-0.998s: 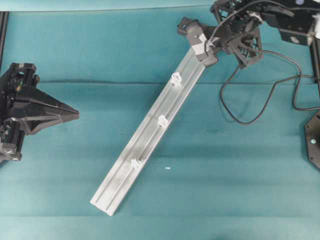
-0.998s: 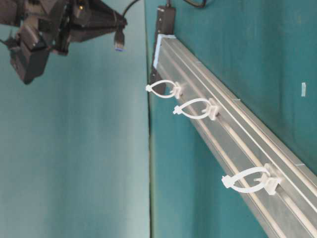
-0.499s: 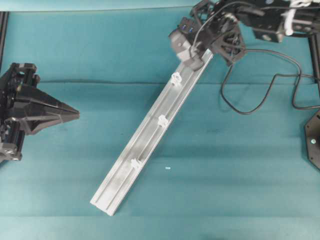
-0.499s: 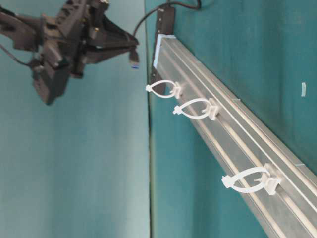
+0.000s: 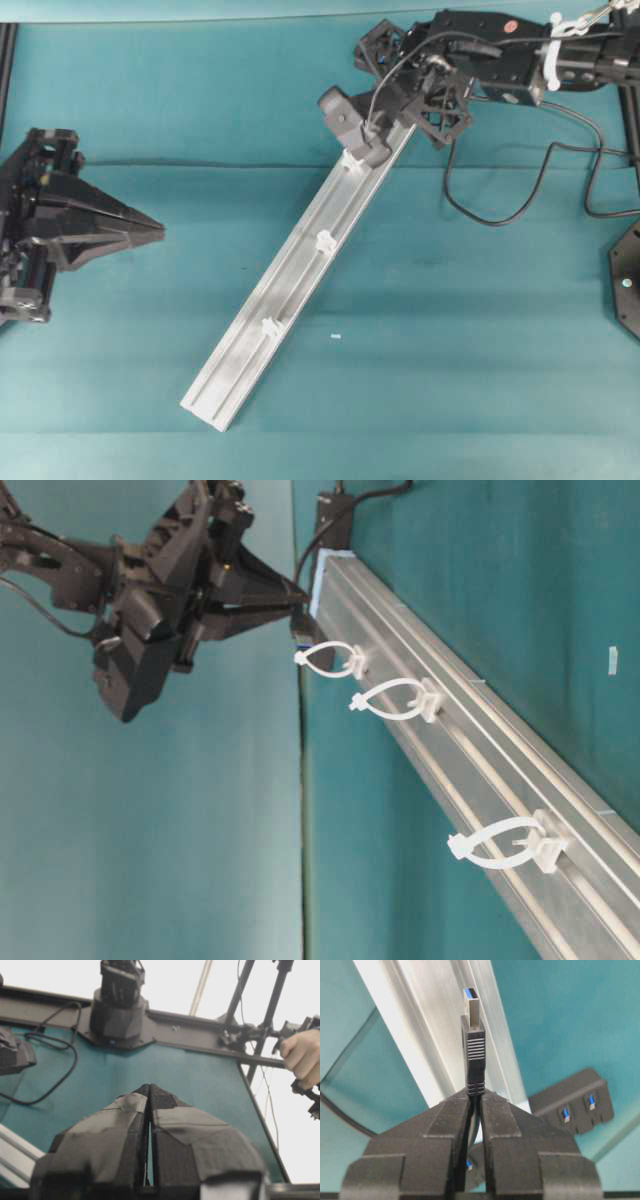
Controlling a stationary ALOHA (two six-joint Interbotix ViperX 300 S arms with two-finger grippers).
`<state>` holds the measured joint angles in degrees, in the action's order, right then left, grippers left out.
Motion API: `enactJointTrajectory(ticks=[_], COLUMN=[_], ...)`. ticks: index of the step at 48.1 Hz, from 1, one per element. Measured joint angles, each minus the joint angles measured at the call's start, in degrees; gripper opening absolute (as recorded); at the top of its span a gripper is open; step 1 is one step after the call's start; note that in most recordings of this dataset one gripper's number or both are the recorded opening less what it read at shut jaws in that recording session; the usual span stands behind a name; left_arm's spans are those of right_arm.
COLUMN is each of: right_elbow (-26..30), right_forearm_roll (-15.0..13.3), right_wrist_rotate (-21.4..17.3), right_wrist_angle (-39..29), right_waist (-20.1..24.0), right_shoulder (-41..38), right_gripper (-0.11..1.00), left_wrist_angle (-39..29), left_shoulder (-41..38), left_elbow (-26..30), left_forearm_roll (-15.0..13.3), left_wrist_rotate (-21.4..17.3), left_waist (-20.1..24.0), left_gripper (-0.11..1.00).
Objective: Pass the USB cable through three rings with both arms.
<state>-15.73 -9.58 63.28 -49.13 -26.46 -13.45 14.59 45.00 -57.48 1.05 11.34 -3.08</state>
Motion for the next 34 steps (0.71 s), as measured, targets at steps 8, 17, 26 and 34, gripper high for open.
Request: enactJointTrajectory(ticks=[8, 17, 26, 34], right_elbow=[-0.09, -0.26, -0.44, -0.53], right_forearm_roll=[-0.09, 0.00, 0.00, 0.35], right_wrist_rotate=[0.18, 0.18, 0.18, 0.18], right_wrist_angle=[0.44, 2.20, 2.81, 3.25], right_waist=[0.35, 1.49, 2.90, 3.43], right_shoulder=[-0.44, -0.70, -1.14, -1.14], right_gripper=[0.09, 0.09, 0.09, 0.09], left_wrist_angle=[0.00, 0.00, 0.09, 0.00], left_shoulder=[0.00, 0.00, -0.18, -0.18], left_elbow=[0.09, 0.09, 0.09, 0.09], left_forearm_roll=[0.00, 0.00, 0.00, 0.00], left_wrist_rotate=[0.00, 0.00, 0.00, 0.00], left_waist=[0.00, 0.35, 0.44, 0.35], left_gripper=[-0.01, -0.01, -0.01, -0.01])
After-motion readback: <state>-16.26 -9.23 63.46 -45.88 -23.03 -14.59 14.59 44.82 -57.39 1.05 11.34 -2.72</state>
